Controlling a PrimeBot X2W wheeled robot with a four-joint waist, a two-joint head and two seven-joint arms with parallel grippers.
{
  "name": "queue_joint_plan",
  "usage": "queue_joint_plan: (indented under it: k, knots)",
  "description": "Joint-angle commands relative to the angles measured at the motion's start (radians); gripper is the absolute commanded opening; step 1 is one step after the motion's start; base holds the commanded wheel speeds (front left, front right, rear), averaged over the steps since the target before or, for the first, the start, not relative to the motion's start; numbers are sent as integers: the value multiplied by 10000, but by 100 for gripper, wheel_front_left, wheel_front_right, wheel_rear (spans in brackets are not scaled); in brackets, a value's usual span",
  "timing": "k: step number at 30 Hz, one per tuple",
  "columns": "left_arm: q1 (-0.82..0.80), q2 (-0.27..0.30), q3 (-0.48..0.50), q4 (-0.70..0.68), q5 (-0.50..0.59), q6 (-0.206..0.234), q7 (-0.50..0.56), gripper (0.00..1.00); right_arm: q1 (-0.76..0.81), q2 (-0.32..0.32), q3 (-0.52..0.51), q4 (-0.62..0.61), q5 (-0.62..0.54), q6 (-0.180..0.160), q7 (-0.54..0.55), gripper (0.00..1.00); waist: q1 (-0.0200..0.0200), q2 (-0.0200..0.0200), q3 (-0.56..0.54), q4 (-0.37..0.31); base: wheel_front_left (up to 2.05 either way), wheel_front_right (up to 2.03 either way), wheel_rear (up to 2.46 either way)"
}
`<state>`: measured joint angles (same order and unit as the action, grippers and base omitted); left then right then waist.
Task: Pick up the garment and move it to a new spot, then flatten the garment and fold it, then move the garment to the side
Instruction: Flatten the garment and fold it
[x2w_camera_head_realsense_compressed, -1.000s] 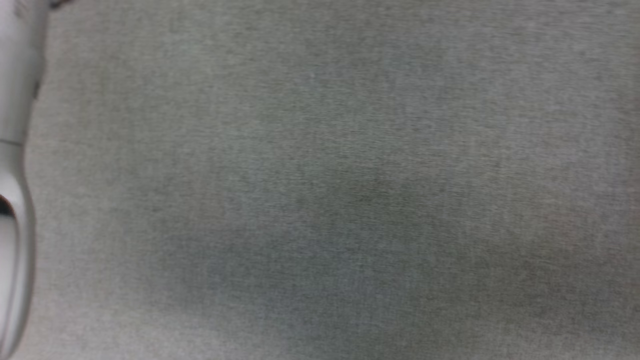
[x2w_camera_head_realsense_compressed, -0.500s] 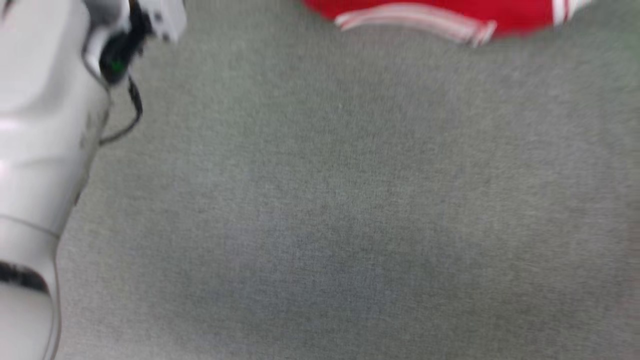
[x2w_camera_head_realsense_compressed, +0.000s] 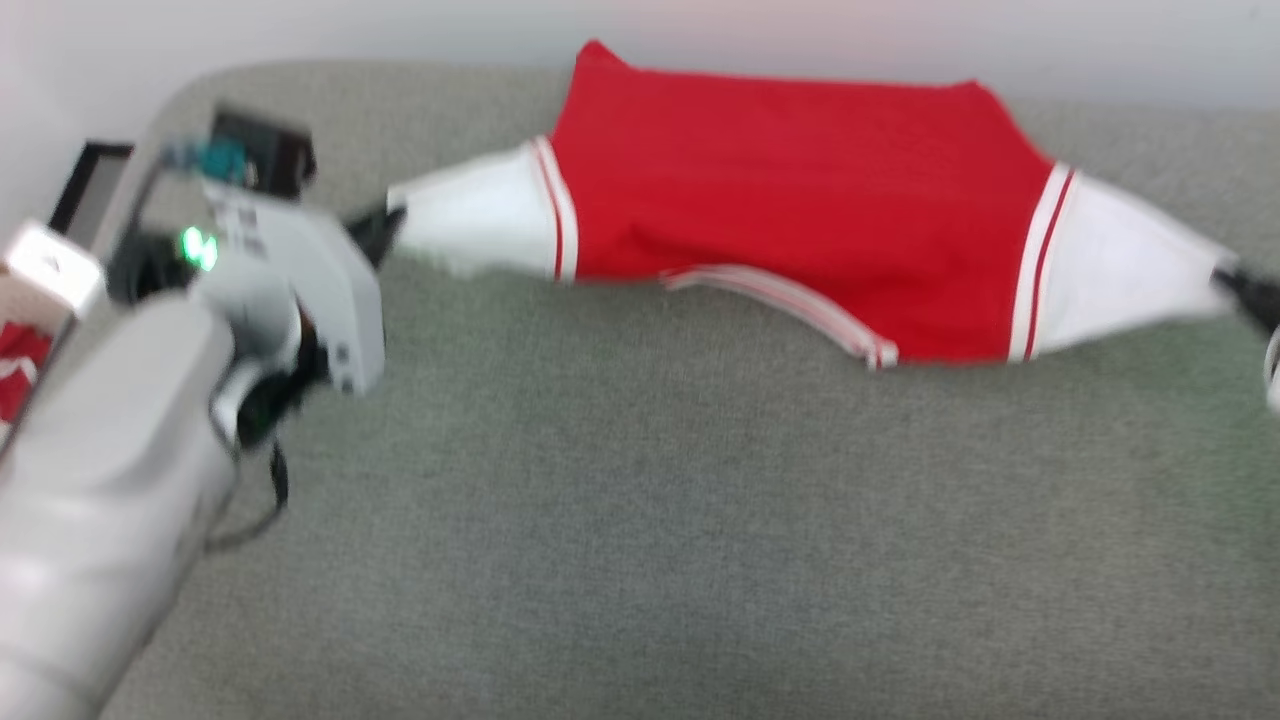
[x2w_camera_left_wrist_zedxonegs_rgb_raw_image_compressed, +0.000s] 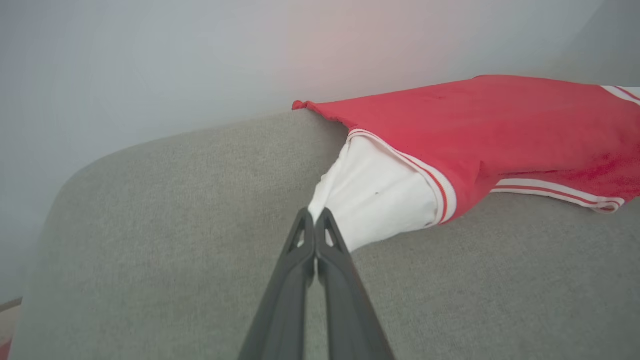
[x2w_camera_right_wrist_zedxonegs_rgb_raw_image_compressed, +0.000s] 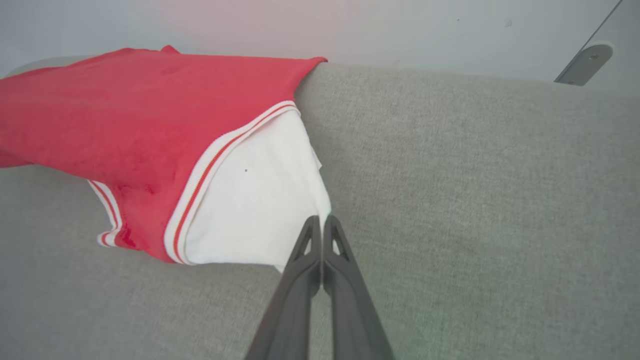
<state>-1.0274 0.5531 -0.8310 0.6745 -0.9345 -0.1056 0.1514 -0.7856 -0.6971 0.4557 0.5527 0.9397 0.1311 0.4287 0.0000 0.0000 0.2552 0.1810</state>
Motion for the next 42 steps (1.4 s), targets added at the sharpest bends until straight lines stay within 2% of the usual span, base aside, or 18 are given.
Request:
queue_joint_plan:
  k: [1,8,18,22,25,29,31,36,42]
  knots:
    - [573,256,-16,-380,-127,195,87,0,612,-174,15,-295,298,-7,178,0,0,0,-716,-193,0,0,0]
    - [2826,1667,-33,-3099,-535,1431,544,0,2726,-966,166,-1774,855,-7,817,0,0,0,-1202,-304,0,0,0]
    - [5906,3849,283,-7659,-1428,4028,989,0,5546,-1762,-509,-3508,1516,-7,1425,0,0,0,-1307,-330,0,0,0]
    - [6901,4383,387,-8882,-1703,4946,840,0,6619,-1878,-974,-4039,1770,-7,1662,0,0,0,-1211,-297,0,0,0]
    - [7536,4619,445,-9497,-1835,5442,603,0,7403,-1898,-1327,-4466,1894,-7,1966,0,0,0,-1107,-279,0,0,0]
    - [8028,4752,516,-9780,-1800,5751,124,0,8127,-1686,-1908,-4846,1456,-7,1968,0,0,0,-952,-257,0,0,0]
    - [8109,4653,492,-9722,-1737,5740,-49,0,8300,-1458,-2100,-4936,1113,-7,1932,0,0,0,-873,-250,0,0,0]
    - [7896,4184,435,-9284,-1555,5521,-406,0,8064,-748,-2367,-4864,-56,-7,1830,0,0,0,-624,-237,0,0,0]
    - [7561,3591,338,-8645,-1352,5192,-718,0,7400,113,-2163,-4007,-1007,-14,1775,0,0,0,-333,-182,0,0,0]
